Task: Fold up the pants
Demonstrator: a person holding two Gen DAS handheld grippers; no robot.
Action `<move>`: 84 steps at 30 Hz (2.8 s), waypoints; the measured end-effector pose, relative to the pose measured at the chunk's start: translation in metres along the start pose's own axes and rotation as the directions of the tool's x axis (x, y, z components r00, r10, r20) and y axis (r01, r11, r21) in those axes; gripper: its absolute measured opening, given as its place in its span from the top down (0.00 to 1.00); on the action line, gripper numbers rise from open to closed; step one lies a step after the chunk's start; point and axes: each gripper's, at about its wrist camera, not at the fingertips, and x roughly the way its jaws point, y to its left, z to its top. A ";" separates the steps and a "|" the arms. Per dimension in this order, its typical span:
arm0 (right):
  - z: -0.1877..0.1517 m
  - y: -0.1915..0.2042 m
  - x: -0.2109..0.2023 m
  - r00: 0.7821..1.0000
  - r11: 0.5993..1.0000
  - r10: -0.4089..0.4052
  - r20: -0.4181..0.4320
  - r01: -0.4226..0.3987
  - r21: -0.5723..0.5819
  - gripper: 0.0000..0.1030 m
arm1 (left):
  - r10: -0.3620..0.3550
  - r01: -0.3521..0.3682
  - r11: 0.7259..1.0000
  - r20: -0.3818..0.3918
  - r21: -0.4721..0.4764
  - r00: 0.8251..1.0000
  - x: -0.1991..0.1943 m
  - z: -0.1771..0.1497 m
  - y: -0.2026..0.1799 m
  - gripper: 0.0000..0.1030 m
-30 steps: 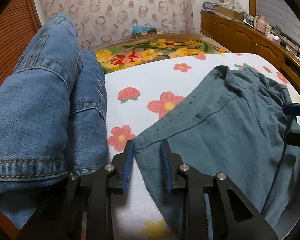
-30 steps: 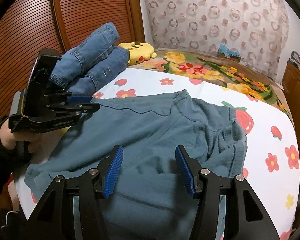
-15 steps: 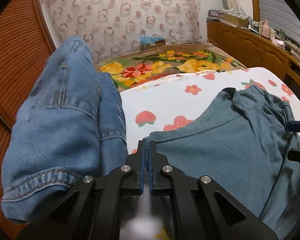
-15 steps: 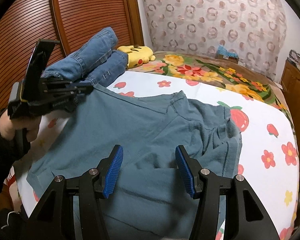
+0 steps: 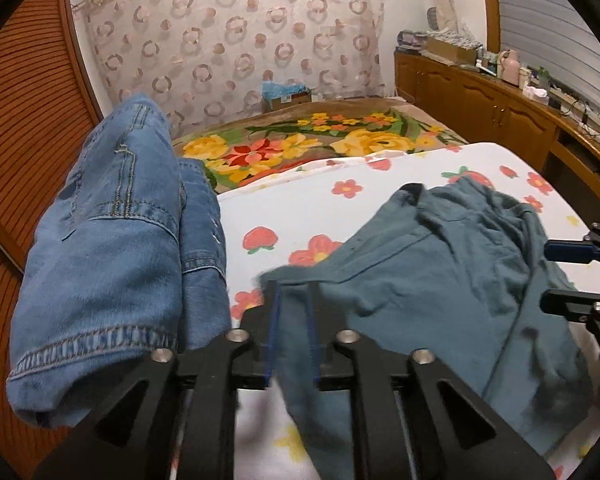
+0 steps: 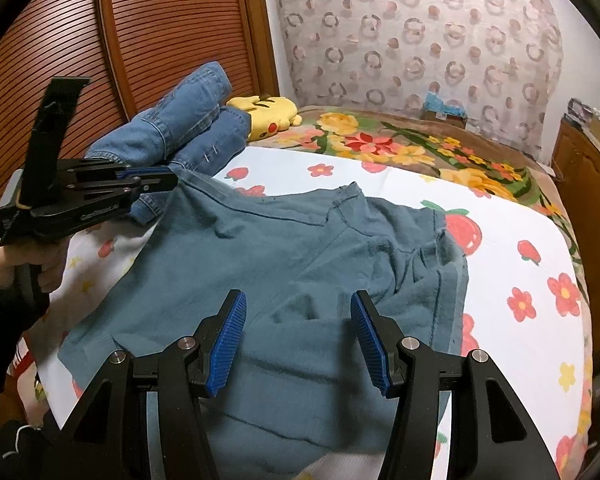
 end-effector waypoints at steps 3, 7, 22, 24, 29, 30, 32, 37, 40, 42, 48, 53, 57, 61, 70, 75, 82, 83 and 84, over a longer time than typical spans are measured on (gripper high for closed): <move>-0.004 0.002 -0.005 1.000 1.000 -0.009 0.002 0.009 0.003 0.45 | -0.025 0.025 1.000 0.018 -0.001 1.000 -0.012 -0.004 -0.006 0.56; -0.010 0.006 -0.014 1.000 1.000 -0.024 0.008 0.024 0.009 0.45 | -0.047 0.047 0.999 0.035 0.003 0.998 -0.027 -0.012 -0.013 0.42; -0.045 0.015 -0.047 0.996 0.996 -0.080 0.049 0.078 0.041 0.45 | -0.107 0.106 0.994 0.077 0.015 0.991 -0.075 -0.053 -0.036 0.30; -0.050 0.015 -0.049 0.995 0.995 -0.091 0.050 0.089 0.048 0.45 | -0.109 0.108 0.994 0.079 0.018 0.991 -0.080 -0.057 -0.038 0.30; -0.063 0.013 -0.049 0.992 0.991 -0.123 0.043 0.120 0.053 0.45 | -0.131 0.130 0.991 0.084 0.014 0.988 -0.090 -0.070 -0.041 0.30; -0.064 0.012 -0.047 0.991 0.990 -0.130 0.037 0.128 0.057 0.45 | -0.141 0.141 0.990 0.084 0.012 0.986 -0.092 -0.075 -0.042 0.30; -0.065 0.010 -0.042 0.990 0.988 -0.139 0.025 0.137 0.066 0.45 | -0.156 0.157 0.988 0.075 0.005 0.985 -0.091 -0.082 -0.042 0.30; -0.063 0.005 -0.037 0.988 0.985 -0.155 0.013 0.154 0.084 0.45 | -0.196 0.197 0.980 0.033 -0.010 0.980 -0.082 -0.098 -0.046 0.39; -0.062 0.004 -0.035 0.989 0.984 -0.149 0.021 0.146 0.099 0.45 | -0.229 0.229 0.973 0.014 -0.013 0.973 -0.079 -0.106 -0.051 0.47; -0.062 0.003 -0.033 0.990 0.985 -0.139 0.023 0.136 0.109 0.45 | -0.242 0.242 0.970 0.004 -0.010 0.970 -0.077 -0.108 -0.056 0.51; -0.067 0.003 -0.033 0.989 0.984 -0.140 0.040 0.135 0.113 0.45 | -0.256 0.256 0.967 -0.027 -0.003 0.966 -0.067 -0.109 -0.065 0.64; -0.071 -0.003 -0.033 0.989 0.981 -0.145 0.039 0.139 0.136 0.45 | -0.260 0.259 0.966 -0.030 -0.014 0.965 -0.066 -0.110 -0.064 0.80; -0.072 -0.007 -0.033 0.988 0.978 -0.154 0.019 0.149 0.149 0.45 | -0.258 0.258 0.966 -0.015 -0.023 0.966 -0.072 -0.108 -0.061 0.85; -0.065 -0.008 -0.035 0.979 0.973 -0.203 -0.002 0.202 0.112 0.45 | -0.256 0.256 0.967 -0.010 -0.014 0.967 -0.075 -0.109 -0.062 0.85; -0.054 -0.014 -0.019 0.977 0.981 -0.195 -0.084 0.196 0.003 0.63 | -0.257 0.257 0.966 -0.021 -0.029 0.966 -0.070 -0.113 -0.062 0.85; -0.047 -0.016 -0.011 0.976 0.981 -0.192 -0.100 0.189 -0.036 0.90 | -0.264 0.264 0.964 -0.010 -0.015 0.964 -0.076 -0.111 -0.064 0.89; -0.033 -0.015 -0.027 0.981 0.981 -0.193 -0.038 0.191 -0.047 0.95 | -0.294 0.295 0.956 0.068 0.001 0.953 -0.118 -0.103 -0.068 0.92; -0.028 -0.013 -0.031 0.981 0.980 -0.194 -0.019 0.192 -0.047 0.95 | -0.293 0.294 0.956 0.075 -0.002 0.953 -0.121 -0.102 -0.066 0.92; -0.025 -0.011 -0.034 0.982 0.981 -0.187 -0.005 0.187 -0.048 0.95 | -0.290 0.292 0.956 0.084 -0.006 0.953 -0.125 -0.101 -0.064 0.92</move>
